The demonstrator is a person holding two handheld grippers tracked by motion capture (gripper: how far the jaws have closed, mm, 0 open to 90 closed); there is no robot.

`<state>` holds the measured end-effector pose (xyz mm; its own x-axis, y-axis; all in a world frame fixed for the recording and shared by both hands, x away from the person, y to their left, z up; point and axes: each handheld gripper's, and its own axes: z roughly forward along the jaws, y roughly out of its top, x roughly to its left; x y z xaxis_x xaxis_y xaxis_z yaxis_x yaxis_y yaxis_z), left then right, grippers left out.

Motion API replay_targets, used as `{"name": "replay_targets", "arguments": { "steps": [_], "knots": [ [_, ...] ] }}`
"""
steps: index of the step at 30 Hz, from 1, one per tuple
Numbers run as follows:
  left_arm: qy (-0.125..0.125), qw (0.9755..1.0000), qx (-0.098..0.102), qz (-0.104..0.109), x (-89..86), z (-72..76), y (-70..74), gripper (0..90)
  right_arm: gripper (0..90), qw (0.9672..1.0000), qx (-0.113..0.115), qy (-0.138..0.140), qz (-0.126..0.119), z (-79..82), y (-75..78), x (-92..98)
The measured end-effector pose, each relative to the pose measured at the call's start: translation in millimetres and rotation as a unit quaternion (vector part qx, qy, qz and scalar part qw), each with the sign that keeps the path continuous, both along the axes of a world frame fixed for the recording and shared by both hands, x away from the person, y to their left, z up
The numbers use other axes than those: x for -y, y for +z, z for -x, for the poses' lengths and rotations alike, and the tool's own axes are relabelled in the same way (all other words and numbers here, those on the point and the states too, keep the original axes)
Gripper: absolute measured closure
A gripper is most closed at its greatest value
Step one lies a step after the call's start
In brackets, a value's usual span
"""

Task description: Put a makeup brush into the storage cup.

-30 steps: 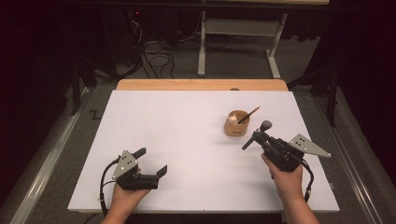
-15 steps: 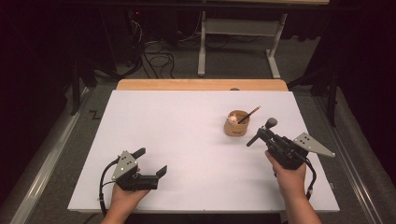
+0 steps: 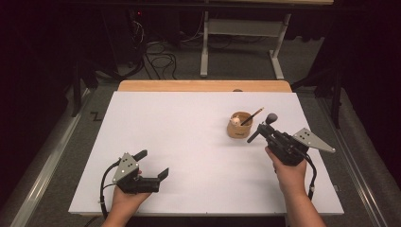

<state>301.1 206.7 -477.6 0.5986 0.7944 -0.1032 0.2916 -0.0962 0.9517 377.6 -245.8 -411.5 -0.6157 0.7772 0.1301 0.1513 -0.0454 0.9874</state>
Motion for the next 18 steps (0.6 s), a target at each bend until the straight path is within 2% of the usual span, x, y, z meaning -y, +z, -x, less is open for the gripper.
{"name": "replay_targets", "arguments": {
  "steps": [18],
  "knots": [
    [0.0, 1.0, 0.003, 0.005, -2.7, 1.0, 1.3, 0.7, 79.7, 0.9999, 0.007, -0.013, 0.008, -21.8, 20.8, -12.4]
  ]
}}
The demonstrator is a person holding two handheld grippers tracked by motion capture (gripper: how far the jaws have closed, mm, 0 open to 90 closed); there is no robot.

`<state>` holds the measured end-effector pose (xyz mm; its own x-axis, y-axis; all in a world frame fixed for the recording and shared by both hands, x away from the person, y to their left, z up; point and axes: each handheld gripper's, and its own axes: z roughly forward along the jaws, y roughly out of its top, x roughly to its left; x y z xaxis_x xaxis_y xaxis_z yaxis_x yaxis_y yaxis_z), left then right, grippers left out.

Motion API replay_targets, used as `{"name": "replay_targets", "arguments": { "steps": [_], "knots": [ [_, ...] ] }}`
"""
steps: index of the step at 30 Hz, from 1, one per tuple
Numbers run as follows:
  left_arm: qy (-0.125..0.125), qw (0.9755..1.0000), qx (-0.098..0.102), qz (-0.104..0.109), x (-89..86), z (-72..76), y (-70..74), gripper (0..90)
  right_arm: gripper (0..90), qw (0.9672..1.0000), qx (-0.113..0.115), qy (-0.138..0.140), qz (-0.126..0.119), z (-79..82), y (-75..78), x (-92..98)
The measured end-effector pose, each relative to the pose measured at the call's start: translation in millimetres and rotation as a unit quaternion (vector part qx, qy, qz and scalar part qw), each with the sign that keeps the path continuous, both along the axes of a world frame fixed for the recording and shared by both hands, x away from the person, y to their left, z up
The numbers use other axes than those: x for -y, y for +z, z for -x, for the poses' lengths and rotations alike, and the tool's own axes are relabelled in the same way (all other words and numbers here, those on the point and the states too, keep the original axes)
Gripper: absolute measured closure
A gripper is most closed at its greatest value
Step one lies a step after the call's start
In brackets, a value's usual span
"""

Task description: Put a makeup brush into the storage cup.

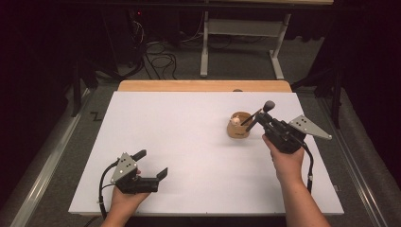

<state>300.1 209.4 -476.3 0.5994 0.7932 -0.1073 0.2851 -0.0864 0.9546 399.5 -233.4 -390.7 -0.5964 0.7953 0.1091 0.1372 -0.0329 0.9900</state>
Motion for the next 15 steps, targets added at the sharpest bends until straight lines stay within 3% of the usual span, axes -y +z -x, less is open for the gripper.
{"name": "replay_targets", "arguments": {
  "steps": [15],
  "knots": [
    [0.001, 1.0, 0.0, 0.0, 0.0, -0.1, -0.4, 0.3, 79.7, 0.9994, -0.014, -0.026, 0.014, -28.8, 1.4, -2.8]
  ]
}}
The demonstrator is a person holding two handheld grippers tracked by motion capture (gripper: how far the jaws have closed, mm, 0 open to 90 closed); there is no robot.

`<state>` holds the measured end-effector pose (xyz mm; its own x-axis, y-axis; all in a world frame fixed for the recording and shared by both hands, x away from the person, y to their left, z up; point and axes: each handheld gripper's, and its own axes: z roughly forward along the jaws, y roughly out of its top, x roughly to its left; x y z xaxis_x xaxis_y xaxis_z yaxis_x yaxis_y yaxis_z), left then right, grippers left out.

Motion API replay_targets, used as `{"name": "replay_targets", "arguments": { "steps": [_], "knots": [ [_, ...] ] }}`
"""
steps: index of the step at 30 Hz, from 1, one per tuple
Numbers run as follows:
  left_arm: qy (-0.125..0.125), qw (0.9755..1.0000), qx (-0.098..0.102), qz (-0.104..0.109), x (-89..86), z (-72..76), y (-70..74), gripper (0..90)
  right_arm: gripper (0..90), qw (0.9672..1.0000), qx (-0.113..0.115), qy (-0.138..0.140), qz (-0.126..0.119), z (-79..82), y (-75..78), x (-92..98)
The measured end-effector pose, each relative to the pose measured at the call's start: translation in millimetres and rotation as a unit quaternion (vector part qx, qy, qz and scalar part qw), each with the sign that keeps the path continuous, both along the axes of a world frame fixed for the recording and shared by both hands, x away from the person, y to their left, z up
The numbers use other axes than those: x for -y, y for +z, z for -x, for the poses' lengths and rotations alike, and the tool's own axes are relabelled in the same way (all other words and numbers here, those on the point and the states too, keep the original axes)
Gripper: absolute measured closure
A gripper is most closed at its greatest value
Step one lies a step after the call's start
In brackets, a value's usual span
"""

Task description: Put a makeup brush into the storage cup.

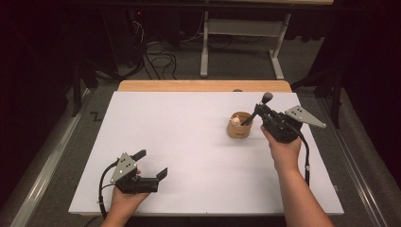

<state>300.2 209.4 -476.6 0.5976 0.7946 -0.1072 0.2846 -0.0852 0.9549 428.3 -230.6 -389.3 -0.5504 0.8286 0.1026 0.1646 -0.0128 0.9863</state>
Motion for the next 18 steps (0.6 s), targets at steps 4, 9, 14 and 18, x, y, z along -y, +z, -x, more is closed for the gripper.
{"name": "replay_targets", "arguments": {
  "steps": [4, 9, 14, 18],
  "knots": [
    [0.0, 1.0, 0.0, -0.001, -0.3, -0.4, -0.2, 0.2, 79.6, 1.0, -0.005, -0.006, 0.002, -6.8, -3.1, -0.1],
    [0.001, 1.0, 0.0, 0.0, -0.4, 0.0, -0.4, 0.2, 79.6, 0.9999, -0.012, -0.008, 0.002, -12.8, -8.0, -1.6],
    [0.001, 1.0, -0.001, 0.0, -0.3, 0.3, -0.3, 0.2, 79.6, 0.9998, -0.016, -0.011, 0.008, -16.1, -11.0, -2.8],
    [0.001, 1.0, -0.001, 0.0, -1.1, 0.3, -0.1, 0.2, 79.6, 0.9996, -0.022, -0.013, 0.011, -18.5, -13.5, -3.0]
  ]
}}
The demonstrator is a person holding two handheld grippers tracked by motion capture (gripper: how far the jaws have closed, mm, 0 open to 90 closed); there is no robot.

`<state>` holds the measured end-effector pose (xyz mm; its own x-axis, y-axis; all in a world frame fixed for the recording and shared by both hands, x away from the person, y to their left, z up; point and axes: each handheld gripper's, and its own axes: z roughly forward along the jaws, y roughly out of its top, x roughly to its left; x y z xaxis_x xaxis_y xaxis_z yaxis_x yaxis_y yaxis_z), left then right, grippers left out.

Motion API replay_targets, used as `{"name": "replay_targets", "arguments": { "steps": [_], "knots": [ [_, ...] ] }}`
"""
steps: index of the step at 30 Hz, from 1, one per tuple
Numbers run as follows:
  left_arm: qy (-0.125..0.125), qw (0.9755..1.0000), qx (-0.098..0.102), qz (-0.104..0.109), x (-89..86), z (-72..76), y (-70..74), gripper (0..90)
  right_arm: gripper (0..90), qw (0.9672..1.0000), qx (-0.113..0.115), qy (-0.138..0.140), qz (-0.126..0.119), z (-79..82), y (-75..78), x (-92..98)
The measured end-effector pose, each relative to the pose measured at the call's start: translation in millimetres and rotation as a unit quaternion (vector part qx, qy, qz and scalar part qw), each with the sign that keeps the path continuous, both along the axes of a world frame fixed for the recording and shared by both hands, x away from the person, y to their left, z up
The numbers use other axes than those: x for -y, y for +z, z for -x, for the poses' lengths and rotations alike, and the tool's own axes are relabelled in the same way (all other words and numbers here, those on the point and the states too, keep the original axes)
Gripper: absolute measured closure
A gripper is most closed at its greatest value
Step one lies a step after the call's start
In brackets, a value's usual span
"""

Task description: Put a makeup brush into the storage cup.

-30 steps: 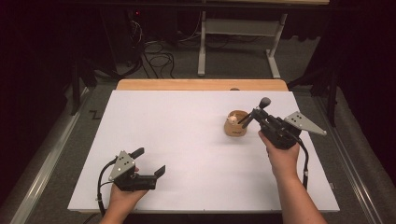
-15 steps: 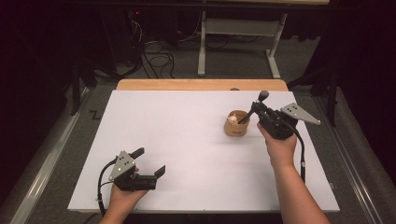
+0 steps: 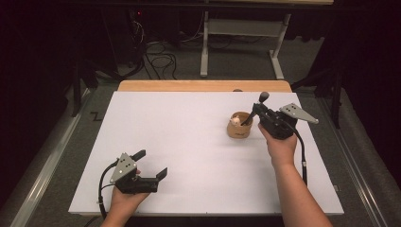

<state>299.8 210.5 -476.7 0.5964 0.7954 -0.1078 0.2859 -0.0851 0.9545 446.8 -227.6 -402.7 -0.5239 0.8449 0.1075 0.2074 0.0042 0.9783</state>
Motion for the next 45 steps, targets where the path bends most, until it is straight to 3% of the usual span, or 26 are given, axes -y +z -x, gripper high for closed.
{"name": "replay_targets", "arguments": {
  "steps": [18, 45],
  "knots": [
    [-0.005, 1.0, -0.001, 0.0, -0.3, 0.0, 0.1, 0.2, 79.4, 0.9996, -0.013, 0.002, 0.025, -5.7, -11.9, -9.3],
    [-0.009, 1.0, -0.005, -0.001, -0.5, 0.0, -0.2, 0.3, 78.8, 0.9984, -0.045, -0.011, 0.032, -14.3, -33.5, -12.6]
  ]
}}
